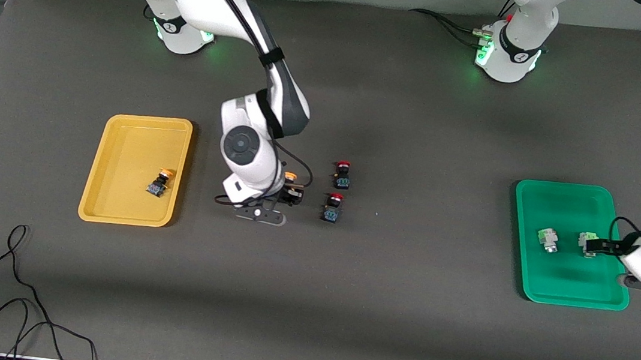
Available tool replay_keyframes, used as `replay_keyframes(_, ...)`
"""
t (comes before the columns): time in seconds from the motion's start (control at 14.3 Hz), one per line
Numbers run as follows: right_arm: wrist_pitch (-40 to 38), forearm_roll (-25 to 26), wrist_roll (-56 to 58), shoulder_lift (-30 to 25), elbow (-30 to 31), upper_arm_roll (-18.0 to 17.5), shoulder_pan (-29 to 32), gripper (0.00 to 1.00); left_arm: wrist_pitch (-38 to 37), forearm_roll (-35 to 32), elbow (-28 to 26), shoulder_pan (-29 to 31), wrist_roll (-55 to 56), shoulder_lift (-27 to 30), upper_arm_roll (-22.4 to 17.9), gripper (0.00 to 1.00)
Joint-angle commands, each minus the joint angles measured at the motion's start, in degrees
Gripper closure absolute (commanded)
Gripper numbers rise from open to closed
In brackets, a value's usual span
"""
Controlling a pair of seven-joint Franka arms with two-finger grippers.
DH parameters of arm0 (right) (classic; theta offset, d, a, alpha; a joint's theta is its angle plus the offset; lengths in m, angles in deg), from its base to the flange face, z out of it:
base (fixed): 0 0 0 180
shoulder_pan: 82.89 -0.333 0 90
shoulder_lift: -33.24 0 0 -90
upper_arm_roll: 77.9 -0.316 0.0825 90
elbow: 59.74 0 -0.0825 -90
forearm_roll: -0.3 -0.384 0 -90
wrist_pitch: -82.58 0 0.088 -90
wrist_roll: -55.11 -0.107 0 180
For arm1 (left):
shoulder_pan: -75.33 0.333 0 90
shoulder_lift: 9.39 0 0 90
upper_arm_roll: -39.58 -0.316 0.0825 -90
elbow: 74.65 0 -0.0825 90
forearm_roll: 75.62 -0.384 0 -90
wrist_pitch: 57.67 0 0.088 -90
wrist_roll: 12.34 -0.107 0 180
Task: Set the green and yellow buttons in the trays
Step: 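Place the second yellow switch in the yellow tray with the right gripper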
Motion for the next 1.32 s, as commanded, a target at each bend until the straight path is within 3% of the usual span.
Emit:
replay_keyframes(0.0,-9.8,-0.4,0.2,-8.3,1.4,4.9,-0.4,1.0,-12.2,0.0,6.8,0.5,-1.6,4.7,0.7,0.0)
replay_keyframes(0.28,-22.8,5.3,6.4,-16.4,1.0,13.6,-0.2,1.0,-24.7,1.0,14.6,-0.2,-1.6,10.5,1.1,0.0)
replay_keyframes(0.49,-28.5,12.8,16.0,-19.3,1.5,18.8,-0.4,1.0,-30.5,5.0,14.9,-0.9,-1.2,16.5,1.3,0.0)
replay_keyframes(0.63,-29.4,13.7,21.3,-19.8,2.9,22.4,-0.3,1.0,-34.1,6.4,14.5,-2.8,-0.4,20.3,1.7,0.0)
replay_keyframes(0.98,-24.4,13.7,37.2,-19.4,10.0,30.7,-0.1,1.0,-36.4,6.4,12.6,-11.0,7.0,25.2,1.8,0.0)
replay_keyframes(1.25,-8.5,13.0,45.2,-19.9,23.8,32.6,-0.2,1.0,-35.3,6.4,10.7,-16.8,10.9,27.1,1.2,0.0)
